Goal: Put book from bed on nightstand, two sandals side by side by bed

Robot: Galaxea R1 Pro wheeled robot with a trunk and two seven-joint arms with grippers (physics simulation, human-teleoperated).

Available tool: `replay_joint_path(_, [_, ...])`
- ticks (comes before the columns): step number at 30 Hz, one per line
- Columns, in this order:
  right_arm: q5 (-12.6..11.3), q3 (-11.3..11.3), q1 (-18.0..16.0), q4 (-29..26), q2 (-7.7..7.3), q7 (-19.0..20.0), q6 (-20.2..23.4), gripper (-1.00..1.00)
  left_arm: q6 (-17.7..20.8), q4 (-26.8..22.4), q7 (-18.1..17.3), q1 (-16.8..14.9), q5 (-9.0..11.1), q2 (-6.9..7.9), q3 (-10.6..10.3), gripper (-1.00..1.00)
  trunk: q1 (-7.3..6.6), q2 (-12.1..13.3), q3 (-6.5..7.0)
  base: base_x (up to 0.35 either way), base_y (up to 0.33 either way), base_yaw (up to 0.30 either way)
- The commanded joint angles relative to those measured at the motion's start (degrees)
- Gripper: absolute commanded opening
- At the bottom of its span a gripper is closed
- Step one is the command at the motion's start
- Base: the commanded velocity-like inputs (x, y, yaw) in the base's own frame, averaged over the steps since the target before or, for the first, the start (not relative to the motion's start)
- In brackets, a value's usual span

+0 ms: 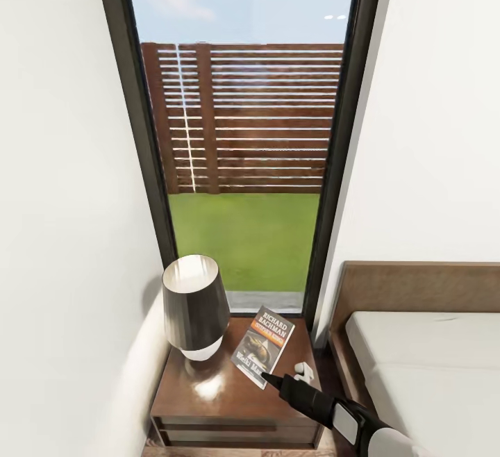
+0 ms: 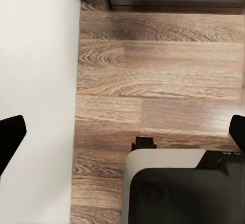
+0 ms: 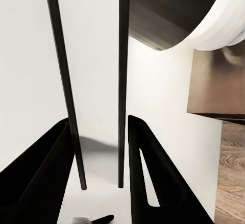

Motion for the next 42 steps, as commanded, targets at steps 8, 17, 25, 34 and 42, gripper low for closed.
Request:
replay_joint_path(8, [-0.1, -0.2, 0.0, -0.1, 0.05, 0.1, 0.6, -1.00, 1.4, -0.7, -0.1, -0.8, 0.4, -0.01, -0.5, 1.00, 0.03, -0.1, -0.13, 0.000, 0.000, 0.000])
replay_joint_path(17, [-0.1, -0.2, 0.0, -0.1, -0.01, 0.1, 0.6, -1.00, 5.9, -4.2, -0.3, -1.0, 0.4, 0.05, -0.6, 1.00, 0.03, -0.1, -0.13, 0.000, 0.000, 0.000])
replay_joint_path(25, [-0.2, -0.2, 0.0, -0.1, -0.02, 0.1, 0.6, -1.00, 7.6, -5.8, -0.4, -1.0, 0.4, 0.10, -0.7, 1.00, 0.03, -0.1, -0.13, 0.000, 0.000, 0.000])
replay_joint_path(34, [-0.2, -0.2, 0.0, -0.1, 0.08, -0.8, 0.7, -1.00, 7.9, -6.1, -0.4, -1.0, 0.4, 0.05, -0.6, 1.00, 0.03, -0.1, -0.13, 0.000, 0.000, 0.000])
replay_joint_path(42, [-0.2, 0.0, -0.1, -0.1, 0.17, -3.6, 0.9, -1.00, 7.9, -6.2, -0.4, -1.1, 0.4, 0.00, -0.7, 1.00, 0.69, -1.3, -0.67, 0.000, 0.000, 0.000])
